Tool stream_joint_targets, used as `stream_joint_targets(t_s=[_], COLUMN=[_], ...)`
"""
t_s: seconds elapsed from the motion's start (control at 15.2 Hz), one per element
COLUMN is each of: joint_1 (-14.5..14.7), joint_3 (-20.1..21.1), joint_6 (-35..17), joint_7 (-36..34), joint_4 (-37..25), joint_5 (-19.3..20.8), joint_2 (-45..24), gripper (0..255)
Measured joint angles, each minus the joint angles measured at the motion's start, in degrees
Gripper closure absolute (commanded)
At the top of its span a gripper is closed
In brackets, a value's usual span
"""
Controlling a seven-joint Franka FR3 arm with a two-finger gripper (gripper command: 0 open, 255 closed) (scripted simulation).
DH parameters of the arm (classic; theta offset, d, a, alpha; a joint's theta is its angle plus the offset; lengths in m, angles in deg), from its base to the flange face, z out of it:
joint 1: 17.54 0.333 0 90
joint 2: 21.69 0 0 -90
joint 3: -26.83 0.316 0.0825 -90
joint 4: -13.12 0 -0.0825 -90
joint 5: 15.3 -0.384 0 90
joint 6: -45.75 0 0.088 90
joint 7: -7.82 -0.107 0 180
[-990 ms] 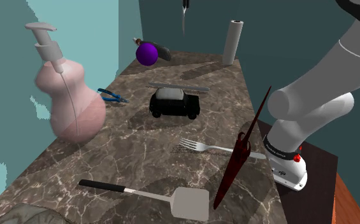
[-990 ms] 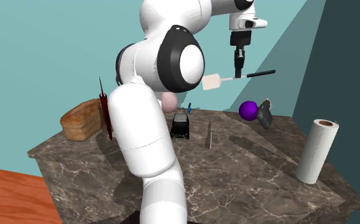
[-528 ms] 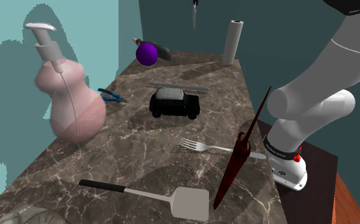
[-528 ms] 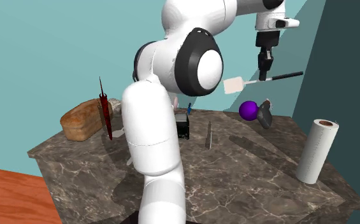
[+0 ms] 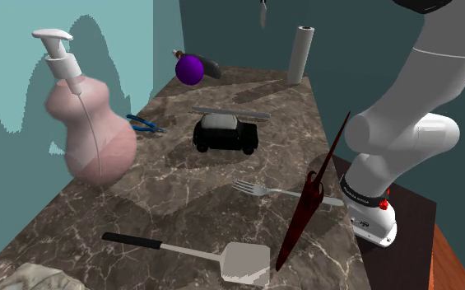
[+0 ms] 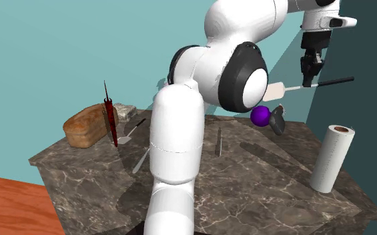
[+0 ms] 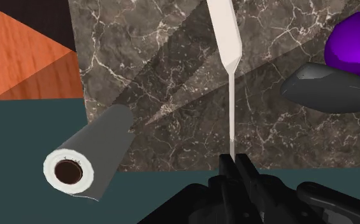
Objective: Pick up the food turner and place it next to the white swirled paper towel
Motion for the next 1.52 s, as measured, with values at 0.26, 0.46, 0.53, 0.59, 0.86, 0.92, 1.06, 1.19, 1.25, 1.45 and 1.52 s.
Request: stream_joint_targets(t_s=[0.26,0.46,0.53,0.59,0.86,0.92,1.06,1.19,1.25,1.45,1.52], joint_1=[-0.3,-1.3,-1.7,-1.9,-2.8,-3.0,-3.3,-3.5,-3.6,-3.9,-4.0], joint_3=[-0.6,-0.9,-1.1,-1.2,-1.6,-1.8,-2.0,-2.1,-2.2,-2.4,-2.6], joint_6=[-0.7,-3.5,-4.4,-5.4,-9.3,-10.3,-12.1,-14.0,-14.8,-17.6,-18.4], joint_7=[1.4,2.1,2.4,2.5,3.2,3.4,3.7,3.9,4.1,4.4,4.6], joint_4=[-1.7,2.3,3.7,5.2,10.6,12.1,14.4,17.1,18.1,21.6,22.8], joint_5=[1.8,0.6,0.2,-0.2,-1.6,-2.0,-2.5,-3.0,-3.3,-3.9,-4.1], joint_2=[-2.9,-1.3,-0.7,-0.1,2.0,2.6,3.2,4.1,4.5,5.5,5.9], gripper=[255,255,255,255,255,255,255,255,255,255,255])
